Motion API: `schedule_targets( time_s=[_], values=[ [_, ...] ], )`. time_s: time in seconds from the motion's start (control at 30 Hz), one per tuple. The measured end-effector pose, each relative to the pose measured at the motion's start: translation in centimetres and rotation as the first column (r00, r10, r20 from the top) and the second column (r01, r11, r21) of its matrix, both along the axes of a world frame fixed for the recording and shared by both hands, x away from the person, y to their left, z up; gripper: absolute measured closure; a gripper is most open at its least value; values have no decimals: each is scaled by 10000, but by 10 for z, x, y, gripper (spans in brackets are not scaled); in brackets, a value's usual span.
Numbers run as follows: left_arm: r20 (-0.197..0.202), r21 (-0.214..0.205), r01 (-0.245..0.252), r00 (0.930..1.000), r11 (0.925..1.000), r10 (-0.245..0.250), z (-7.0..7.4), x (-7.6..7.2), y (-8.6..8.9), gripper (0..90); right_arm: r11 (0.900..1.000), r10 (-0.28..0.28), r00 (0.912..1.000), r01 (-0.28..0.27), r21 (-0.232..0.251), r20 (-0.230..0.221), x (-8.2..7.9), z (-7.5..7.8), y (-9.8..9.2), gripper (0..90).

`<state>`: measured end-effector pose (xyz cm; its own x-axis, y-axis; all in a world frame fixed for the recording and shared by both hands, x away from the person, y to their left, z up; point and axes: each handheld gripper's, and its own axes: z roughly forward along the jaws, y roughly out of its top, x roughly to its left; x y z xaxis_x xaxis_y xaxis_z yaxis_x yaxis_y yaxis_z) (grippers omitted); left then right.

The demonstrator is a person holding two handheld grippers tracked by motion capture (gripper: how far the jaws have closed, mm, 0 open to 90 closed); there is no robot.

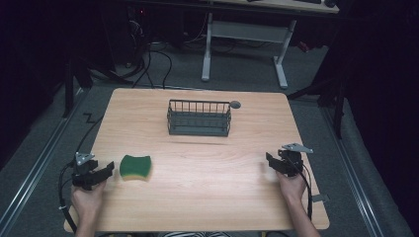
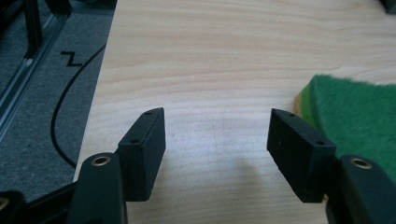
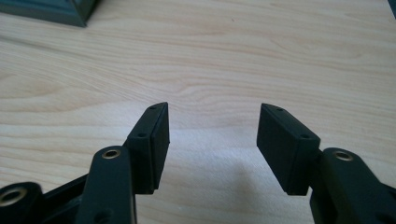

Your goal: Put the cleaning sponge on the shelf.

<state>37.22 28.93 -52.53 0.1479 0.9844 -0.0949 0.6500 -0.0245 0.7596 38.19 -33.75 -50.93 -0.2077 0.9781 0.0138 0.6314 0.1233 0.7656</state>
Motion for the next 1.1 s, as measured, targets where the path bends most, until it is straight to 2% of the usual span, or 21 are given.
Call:
schedule_targets(
  time_s=[0.03,0.1,0.13,0.23,0.37,0.4,0.43,0.47,0.5,0.57,0.6,0.67,0.7,0.77,0.8,0.97,1.0,1.1],
  values=[
    [0,0,0,10000,10000,0,0,0,0,379,10000,0,10000,0,0,0,0,0,0,454],
    [184,-208,164,9997,9996,-160,9,1,-3,384,9995,275,9995,-277,118,133,1,8,4,475],
    [184,-208,164,9997,9996,-160,9,1,-3,385,9991,374,9992,-378,183,171,2,11,6,486],
    [415,-151,524,9978,9985,-517,25,2,-11,387,9969,762,9956,-770,133,541,1,22,12,516],
    [652,-104,879,9941,9961,-871,43,5,-22,390,9927,1170,9901,-1189,195,780,2,38,19,534],
    [652,-104,879,9941,9961,-871,43,5,-22,390,9927,1170,9901,-1189,195,780,2,38,19,534],
    [756,-150,1117,9910,9936,-1103,52,7,-29,390,9894,1388,9860,-1422,306,918,5,46,24,539],
    [756,-150,1117,9910,9936,-1103,52,7,-29,391,9894,1388,9860,-1422,306,918,5,46,24,539],
    [825,-355,1443,9866,9889,-1410,61,12,-36,396,9854,1568,9827,-1623,508,986,8,51,28,551],
    [858,-415,1497,9856,9879,-1458,63,13,-38,404,9846,1629,9809,-1686,467,1064,10,53,31,551],
    [870,-475,1541,9849,9869,-1496,69,16,-44,404,9844,1643,9803,-1701,457,1095,11,54,33,551],
    [896,-399,1725,9816,9842,-1684,77,20,-51,411,9775,2033,9728,-2081,340,1114,18,62,47,558],
    [959,-266,1985,9761,9797,-1952,85,25,-61,410,9753,2141,9700,-2188,295,1154,21,65,51,559],
    [969,-226,2052,9746,9785,-2021,88,27,-64,410,9720,2265,9672,-2320,373,1146,24,68,56,559],
    [986,-191,2172,9718,9759,-2143,92,30,-69,409,9683,2383,9642,-2452,482,1165,32,74,63,559],
    [1069,-256,2442,9648,9694,-2402,111,46,-90,412,9641,2441,9628,-2538,778,1156,52,86,76,559],
    [1069,-256,2442,9648,9694,-2402,111,46,-90,412,9641,2441,9628,-2538,778,1156,52,86,76,559],
    [1006,-334,2625,9609,9644,-2580,122,60,-103,408,9612,2455,9633,-2564,1012,1086,68,93,85,560]
  ],
)
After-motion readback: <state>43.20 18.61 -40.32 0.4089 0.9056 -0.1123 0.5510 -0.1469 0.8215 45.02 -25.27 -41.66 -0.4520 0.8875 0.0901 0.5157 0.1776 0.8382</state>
